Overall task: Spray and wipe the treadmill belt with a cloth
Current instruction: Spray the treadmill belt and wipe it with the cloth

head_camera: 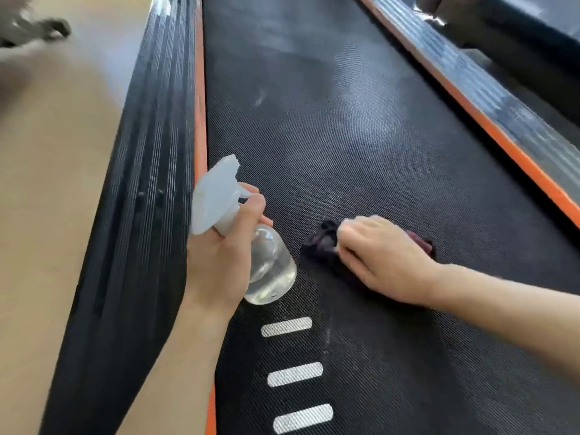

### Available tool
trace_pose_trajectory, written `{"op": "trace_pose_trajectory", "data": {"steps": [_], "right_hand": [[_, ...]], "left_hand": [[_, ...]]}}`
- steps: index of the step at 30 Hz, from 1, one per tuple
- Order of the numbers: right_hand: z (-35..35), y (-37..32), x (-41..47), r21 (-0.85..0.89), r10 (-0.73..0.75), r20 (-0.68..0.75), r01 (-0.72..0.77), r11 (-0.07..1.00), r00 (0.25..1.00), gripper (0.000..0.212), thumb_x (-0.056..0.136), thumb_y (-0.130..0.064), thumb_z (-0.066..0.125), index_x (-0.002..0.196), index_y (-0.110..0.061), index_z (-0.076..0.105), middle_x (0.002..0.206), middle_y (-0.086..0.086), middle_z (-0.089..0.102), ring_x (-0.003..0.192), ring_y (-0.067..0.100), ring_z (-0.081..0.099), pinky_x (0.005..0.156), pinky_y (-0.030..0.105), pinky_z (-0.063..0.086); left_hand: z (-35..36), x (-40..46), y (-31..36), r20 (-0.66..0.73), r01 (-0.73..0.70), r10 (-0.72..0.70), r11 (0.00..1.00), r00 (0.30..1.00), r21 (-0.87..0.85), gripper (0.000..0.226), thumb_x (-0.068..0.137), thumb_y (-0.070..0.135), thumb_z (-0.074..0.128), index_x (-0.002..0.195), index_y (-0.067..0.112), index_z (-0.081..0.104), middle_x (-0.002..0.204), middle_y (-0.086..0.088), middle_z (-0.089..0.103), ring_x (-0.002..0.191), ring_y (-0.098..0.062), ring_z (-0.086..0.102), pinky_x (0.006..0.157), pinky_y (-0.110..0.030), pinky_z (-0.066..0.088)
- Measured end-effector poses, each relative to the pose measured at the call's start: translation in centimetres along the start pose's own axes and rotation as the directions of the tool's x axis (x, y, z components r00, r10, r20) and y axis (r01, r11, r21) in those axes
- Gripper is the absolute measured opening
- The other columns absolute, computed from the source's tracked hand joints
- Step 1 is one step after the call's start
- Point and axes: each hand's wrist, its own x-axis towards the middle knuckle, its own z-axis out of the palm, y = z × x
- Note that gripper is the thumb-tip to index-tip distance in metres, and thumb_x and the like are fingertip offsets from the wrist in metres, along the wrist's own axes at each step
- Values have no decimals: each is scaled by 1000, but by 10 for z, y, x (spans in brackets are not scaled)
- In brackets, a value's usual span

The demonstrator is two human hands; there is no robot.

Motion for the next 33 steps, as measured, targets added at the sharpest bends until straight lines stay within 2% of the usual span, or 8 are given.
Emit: {"op": "trace_pose_trajectory", "data": {"steps": [6, 10, 16, 18, 23, 26, 29, 33], "right_hand": [[38, 31, 123, 8, 465, -142, -469, 883, 874, 15, 98, -28, 45, 95, -14, 49, 100, 12, 64, 92, 37, 60, 77, 44, 42], [29, -14, 66, 43, 318, -145, -315, 948, 937, 14, 97, -30, 47, 89, -18, 47, 89, 6, 58, 83, 30, 55, 74, 44, 42], [12, -40, 16, 74, 256, -16, -254, 964, 967, 16, 98, -31, 50, 86, -22, 44, 85, -1, 50, 79, 25, 49, 71, 40, 42], [2, -45, 14, 44, 264, 43, -266, 963, 964, 13, 96, -32, 51, 90, -20, 50, 89, 0, 50, 81, 25, 49, 72, 41, 43], [-44, -61, 2, -103, 311, 203, -296, 950, 928, 31, 93, -38, 51, 116, -20, 59, 109, 6, 56, 99, 33, 51, 84, 46, 42], [-55, -72, 2, -121, 424, 361, -409, 904, 831, 39, 84, -35, 68, 120, -23, 62, 120, 8, 58, 86, 33, 59, 61, 40, 44], [-53, -78, 14, 60, 496, 374, -554, 830, 783, 31, 78, -22, 79, 105, -17, 65, 118, 8, 48, 60, 30, 62, 45, 34, 47], [-41, -73, 24, 219, 492, 238, -540, 813, 837, 21, 75, -9, 81, 74, -9, 60, 94, -1, 31, 60, 27, 55, 42, 39, 48]], "left_hand": [[4, -3, -1, -2, -17, 17, 1000, 1000, 2, 29, 95, 32, 67, 96, 4, 73, 77, 11, 73, 78, 2, 69, 80, -15, 51], [5, 38, -15, 68, 185, -197, 971, 978, 149, 10, 85, 29, 65, 88, 20, 67, 58, 5, 73, 63, -9, 70, 80, -32, 56], [3, -2, 9, 36, 38, -47, 978, 998, 205, 20, 90, 19, 62, 86, 2, 72, 74, -5, 71, 77, 2, 67, 79, -11, 48], [4, -15, 34, 44, 151, -162, 970, 986, 193, 19, 92, 25, 68, 89, 6, 73, 78, -7, 71, 73, 0, 65, 73, -8, 48], [8, -1, 76, 71, 406, -447, 859, 891, 313, 16, 96, 23, 73, 111, 28, 72, 83, -3, 70, 70, -3, 62, 66, -7, 48], [15, 10, 94, 74, 481, -525, 821, 848, 309, 20, 94, 28, 75, 113, 33, 71, 88, -9, 72, 68, -3, 62, 68, -12, 50], [20, 31, 103, 51, 554, -583, 792, 811, 257, 16, 93, 30, 75, 108, 30, 71, 84, -5, 72, 65, -5, 62, 72, -25, 52], [21, 60, 102, 106, 558, -599, 786, 794, 264, 14, 93, 27, 74, 106, 21, 72, 82, -1, 71, 70, -4, 63, 63, -11, 51]]}}
